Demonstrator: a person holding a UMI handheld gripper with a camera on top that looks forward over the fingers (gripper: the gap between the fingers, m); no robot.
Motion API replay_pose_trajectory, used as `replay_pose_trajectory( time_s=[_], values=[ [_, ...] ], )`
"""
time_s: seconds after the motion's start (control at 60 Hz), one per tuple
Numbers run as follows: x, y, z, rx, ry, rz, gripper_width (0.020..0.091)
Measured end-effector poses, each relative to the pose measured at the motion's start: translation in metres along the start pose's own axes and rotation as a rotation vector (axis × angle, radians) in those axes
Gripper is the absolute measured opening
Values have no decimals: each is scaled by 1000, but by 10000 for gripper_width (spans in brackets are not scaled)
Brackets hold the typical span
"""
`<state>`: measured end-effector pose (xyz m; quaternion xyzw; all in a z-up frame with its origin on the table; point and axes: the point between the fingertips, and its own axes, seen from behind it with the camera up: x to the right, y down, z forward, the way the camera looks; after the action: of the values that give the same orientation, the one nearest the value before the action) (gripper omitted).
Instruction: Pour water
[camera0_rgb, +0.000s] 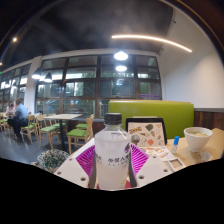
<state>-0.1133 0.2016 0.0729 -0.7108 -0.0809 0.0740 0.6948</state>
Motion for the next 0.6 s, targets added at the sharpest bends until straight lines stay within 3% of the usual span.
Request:
replay_pose_trajectory(
  time_s=[0.217, 0.267, 0.283, 0.333, 0.6],
  values=[
    [6, -2, 4, -35, 7, -15, 592],
    [9, 3, -2, -73, 18, -46, 715],
    [11, 3, -3, -82, 17, -58, 718],
    [16, 0, -8, -96, 14, -80, 826],
    [-11, -43, -117, -120, -15, -54, 827]
  ],
)
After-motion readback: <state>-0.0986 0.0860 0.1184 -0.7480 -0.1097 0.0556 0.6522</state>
